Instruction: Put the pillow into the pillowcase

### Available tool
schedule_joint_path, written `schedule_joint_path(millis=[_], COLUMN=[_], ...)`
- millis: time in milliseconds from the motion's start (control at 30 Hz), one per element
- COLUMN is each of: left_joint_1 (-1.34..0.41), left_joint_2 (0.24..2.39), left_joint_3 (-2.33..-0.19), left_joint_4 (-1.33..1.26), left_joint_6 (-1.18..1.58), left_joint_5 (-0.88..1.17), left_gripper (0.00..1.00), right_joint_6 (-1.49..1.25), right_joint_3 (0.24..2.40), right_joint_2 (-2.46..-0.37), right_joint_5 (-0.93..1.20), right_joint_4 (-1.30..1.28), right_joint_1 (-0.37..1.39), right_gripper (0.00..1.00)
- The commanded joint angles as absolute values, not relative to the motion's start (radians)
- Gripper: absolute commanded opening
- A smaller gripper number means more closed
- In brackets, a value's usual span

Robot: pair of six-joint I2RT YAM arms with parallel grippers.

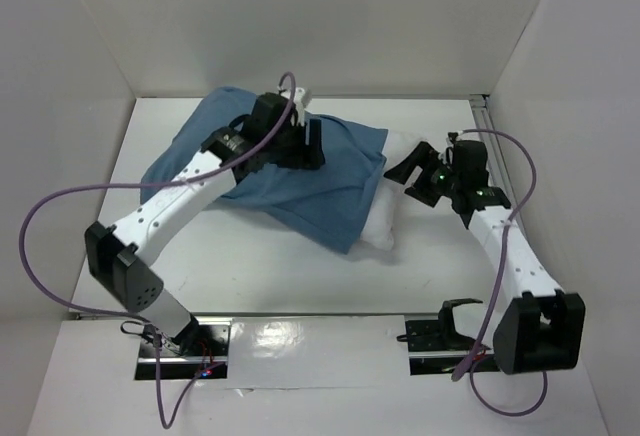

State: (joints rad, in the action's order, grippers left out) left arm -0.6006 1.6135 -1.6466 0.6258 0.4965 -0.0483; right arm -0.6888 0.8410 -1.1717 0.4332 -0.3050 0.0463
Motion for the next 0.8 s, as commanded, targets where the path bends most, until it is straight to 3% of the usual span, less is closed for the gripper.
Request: schedule_joint_path(millis=[0,133,333,667,767], left_joint_1=[-0.722,-0.914,-1.093,-1.132,-1.132], left_joint_2=[1.485,1.448,1.538,1.732,1.785], left_joint_3=[-1.562,-1.386,-1.315,-1.292,-1.316], left_joint_4=[0.663,0.614,0.549,0.485,0.485], left_joint_6=[0.520,0.671,0.782,0.893,0.928], left_joint_5=[-0.047,-0.107,-0.245,-0.426,-0.494], left_gripper=[0.77,0.77,0.79,0.81,0.76], right_joint_6=[-0.620,-0.578,-0.558,-0.538,-0.529], right_joint_3=[0.890,0.827,0.743,0.742,0.742], right_joint_2=[-1.056,-0.951,-0.859,-0.868,-0.887], right_joint_5=[0.374,0.385,0.400,0.400,0.411], right_joint_4=[-0.445,-0.558,-0.646,-0.655,-0.655], right_joint_1=[0.015,0.015,0.006,0.006,0.006], right_gripper=[0.90,0.92,0.94,0.96,0.97])
